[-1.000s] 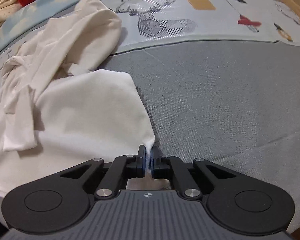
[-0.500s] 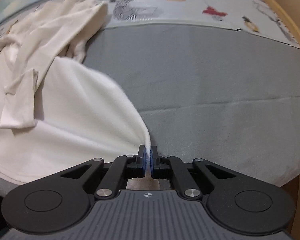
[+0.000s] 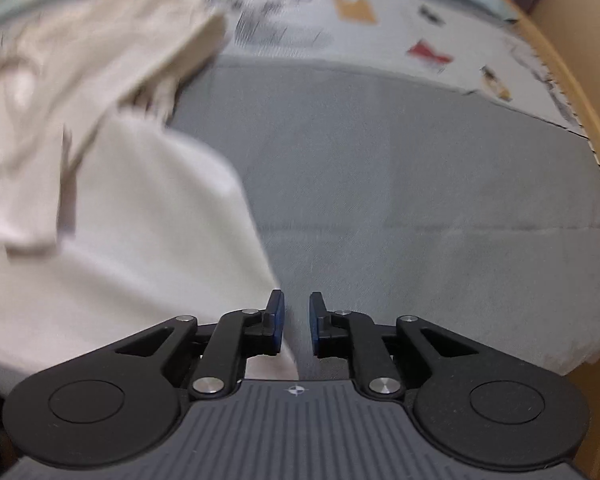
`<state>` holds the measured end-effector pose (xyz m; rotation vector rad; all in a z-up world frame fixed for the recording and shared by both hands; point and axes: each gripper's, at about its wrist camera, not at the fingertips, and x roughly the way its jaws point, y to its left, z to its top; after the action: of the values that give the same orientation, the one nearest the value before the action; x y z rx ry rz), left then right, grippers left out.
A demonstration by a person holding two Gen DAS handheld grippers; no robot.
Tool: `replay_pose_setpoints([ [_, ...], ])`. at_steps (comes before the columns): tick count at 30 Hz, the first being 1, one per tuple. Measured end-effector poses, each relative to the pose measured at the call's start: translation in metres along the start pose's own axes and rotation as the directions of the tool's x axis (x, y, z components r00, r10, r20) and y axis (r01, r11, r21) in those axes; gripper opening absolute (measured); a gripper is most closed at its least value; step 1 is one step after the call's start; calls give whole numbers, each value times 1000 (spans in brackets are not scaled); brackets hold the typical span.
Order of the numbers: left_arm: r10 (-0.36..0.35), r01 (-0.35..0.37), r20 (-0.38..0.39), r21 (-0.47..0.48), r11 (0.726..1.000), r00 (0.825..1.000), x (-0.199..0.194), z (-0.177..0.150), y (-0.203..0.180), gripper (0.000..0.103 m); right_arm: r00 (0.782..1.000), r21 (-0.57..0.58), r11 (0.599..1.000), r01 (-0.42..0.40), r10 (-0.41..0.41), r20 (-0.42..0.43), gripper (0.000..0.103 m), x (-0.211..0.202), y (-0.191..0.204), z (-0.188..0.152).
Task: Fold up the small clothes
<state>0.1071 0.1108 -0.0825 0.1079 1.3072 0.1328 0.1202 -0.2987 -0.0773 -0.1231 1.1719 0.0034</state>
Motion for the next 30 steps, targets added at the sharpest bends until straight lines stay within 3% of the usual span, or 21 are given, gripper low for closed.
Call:
replay_pose_setpoints([
  [3, -45, 48, 59, -44, 998, 997, -7, 9, 0, 28, 991, 68, 994, -89, 81, 105, 16, -17, -7, 6],
  [6, -101, 104, 60, -59, 993, 993, -9, 11, -6, 28, 980, 19, 989, -149, 145, 136, 26, -20, 4, 9],
  [9, -106, 107, 15, -28, 994, 994, 0, 9, -14, 28, 983, -99, 983, -155, 163, 88, 27, -11, 27, 5],
  [13, -43, 53, -152, 68, 996, 988, 31, -4, -22, 30, 996, -204, 975, -91, 85, -38, 28, 15, 47, -3],
  [15, -43, 52, -142, 64, 997, 989, 29, -2, -21, 31, 994, -233, 971, -53, 28, -109, 28, 29, 47, -8],
  [17, -58, 59, -111, 10, 998, 992, 23, 2, -15, 31, 993, -244, 969, -38, 9, -121, 29, 32, 47, -9],
  [20, -66, 65, -22, -55, 996, 998, 8, 10, -4, 32, 998, -207, 977, -52, 42, -54, 29, 19, 46, 0],
  [23, -44, 48, 43, -115, 992, 998, -3, 19, 4, 32, 993, -143, 986, -88, 99, 66, 28, 2, 45, 10],
  [25, -35, 44, 61, -142, 989, 998, -6, 21, 10, 32, 981, -110, 988, -111, 127, 149, 27, -11, 45, 16],
  [27, -35, 46, 69, -154, 987, 997, -7, 23, 10, 32, 963, -86, 984, -154, 169, 211, 15, -18, 45, 23],
  [30, -36, 47, 77, -135, 990, 996, -9, 28, 4, 32, 939, -57, 970, -236, 243, 245, 14, -20, 52, 34],
])
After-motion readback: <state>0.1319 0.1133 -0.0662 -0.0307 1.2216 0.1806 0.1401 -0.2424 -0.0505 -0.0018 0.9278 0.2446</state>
